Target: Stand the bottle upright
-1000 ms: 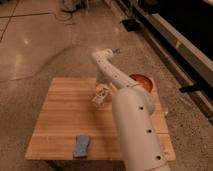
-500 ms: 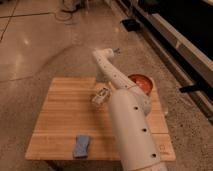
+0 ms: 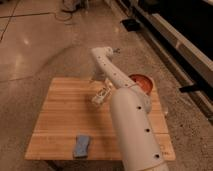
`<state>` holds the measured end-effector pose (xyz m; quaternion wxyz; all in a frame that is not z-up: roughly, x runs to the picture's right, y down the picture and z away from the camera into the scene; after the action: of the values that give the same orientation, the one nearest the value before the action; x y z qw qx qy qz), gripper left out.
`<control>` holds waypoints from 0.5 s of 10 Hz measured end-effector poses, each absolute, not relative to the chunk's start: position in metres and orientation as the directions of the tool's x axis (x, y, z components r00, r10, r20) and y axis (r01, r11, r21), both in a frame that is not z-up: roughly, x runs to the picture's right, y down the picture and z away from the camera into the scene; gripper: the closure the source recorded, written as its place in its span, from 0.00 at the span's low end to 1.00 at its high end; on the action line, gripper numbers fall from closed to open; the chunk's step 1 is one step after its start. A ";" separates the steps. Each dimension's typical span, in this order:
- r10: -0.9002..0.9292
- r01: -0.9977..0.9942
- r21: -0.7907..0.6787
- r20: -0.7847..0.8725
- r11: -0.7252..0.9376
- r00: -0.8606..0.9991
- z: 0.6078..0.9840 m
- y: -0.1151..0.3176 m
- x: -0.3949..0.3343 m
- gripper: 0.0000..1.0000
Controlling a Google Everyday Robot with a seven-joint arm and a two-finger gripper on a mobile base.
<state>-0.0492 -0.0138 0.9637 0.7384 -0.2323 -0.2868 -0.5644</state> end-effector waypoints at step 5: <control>-0.715 0.970 -0.051 0.666 0.239 0.211 0.971 -0.013 -0.023 0.20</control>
<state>-0.0228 -0.0129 0.9708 0.7406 -0.2390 -0.2663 -0.5688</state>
